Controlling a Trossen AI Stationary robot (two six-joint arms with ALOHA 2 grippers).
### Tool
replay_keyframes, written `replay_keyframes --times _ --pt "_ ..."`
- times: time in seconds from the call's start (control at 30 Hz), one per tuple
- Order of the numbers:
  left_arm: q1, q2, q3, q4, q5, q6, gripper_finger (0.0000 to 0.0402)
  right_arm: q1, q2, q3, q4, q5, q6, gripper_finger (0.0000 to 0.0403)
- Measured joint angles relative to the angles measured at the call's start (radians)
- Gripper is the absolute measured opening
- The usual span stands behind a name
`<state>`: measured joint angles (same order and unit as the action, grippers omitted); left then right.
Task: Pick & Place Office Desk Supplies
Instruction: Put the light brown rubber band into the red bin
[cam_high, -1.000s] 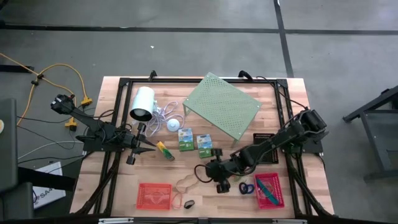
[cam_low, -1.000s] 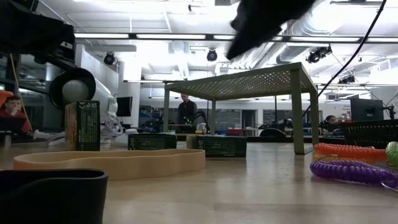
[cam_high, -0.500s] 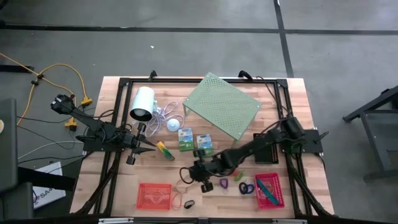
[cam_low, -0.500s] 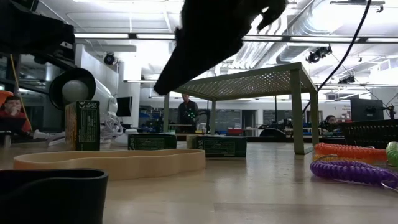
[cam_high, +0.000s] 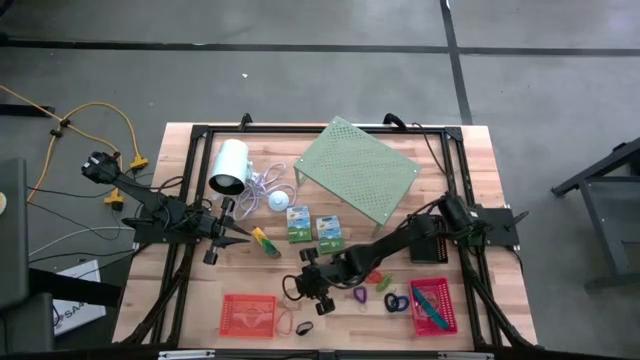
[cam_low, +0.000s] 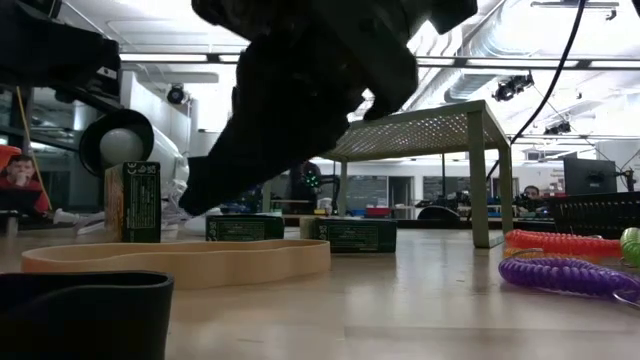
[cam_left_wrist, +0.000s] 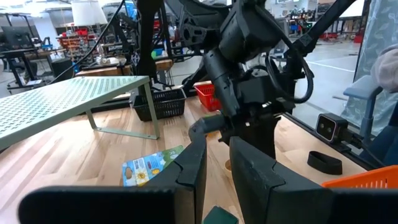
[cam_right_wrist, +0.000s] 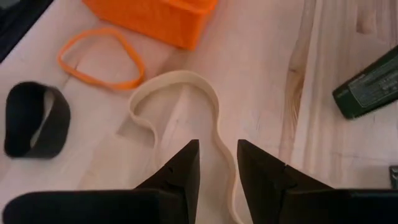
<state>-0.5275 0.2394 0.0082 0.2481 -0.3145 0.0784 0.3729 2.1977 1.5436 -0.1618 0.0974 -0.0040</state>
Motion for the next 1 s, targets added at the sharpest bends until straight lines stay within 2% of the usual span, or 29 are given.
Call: replay_keyframes --times 1.0 --pt "0.000 0.000 0.000 0.000 0.000 0.000 0.0065 -0.016 0.041 -0.002 -0.023 0.028 0.033 0.0097"
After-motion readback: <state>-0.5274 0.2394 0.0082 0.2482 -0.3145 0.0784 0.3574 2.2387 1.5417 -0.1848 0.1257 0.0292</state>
